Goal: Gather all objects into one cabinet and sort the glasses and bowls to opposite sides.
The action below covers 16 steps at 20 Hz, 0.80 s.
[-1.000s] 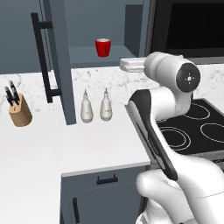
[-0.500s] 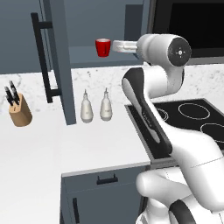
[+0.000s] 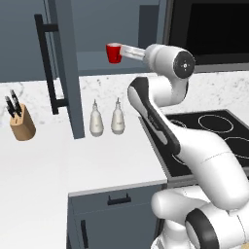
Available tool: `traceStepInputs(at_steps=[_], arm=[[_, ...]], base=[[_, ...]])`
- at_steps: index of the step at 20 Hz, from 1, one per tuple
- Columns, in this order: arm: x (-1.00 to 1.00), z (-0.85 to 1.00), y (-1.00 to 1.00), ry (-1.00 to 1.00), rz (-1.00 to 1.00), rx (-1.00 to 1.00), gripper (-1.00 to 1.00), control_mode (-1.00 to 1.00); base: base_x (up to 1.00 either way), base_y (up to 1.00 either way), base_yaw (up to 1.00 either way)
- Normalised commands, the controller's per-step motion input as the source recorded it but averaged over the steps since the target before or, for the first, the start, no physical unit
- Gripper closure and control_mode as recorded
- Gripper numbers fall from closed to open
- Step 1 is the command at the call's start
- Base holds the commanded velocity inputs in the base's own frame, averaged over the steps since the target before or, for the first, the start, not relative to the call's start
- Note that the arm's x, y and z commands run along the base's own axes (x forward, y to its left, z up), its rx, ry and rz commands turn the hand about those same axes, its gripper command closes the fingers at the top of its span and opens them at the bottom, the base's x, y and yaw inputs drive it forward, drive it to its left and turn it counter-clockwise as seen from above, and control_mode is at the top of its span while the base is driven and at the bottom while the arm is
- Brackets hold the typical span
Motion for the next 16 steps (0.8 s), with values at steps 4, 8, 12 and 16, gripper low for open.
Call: traceStepInputs(at_steps=[4,8,12,16], arm=[[0.57,0.0,0.01,0.0,0.01,0.0,-1.0,-1.0],[0.24,0.08,0.1,0.0,-0.01,-0.03,-1.0,-1.0],[0.1,0.0,0.01,0.0,0.0,0.0,-1.0,-1.0],[0.47,0.01,0.0,0.21,0.0,0.07,-1.0,-1.0]], base=[[0.0,0.0,0.0],[0.0,0.0,0.0],[0.0,0.0,0.0],[0.0,0.0,0.0]])
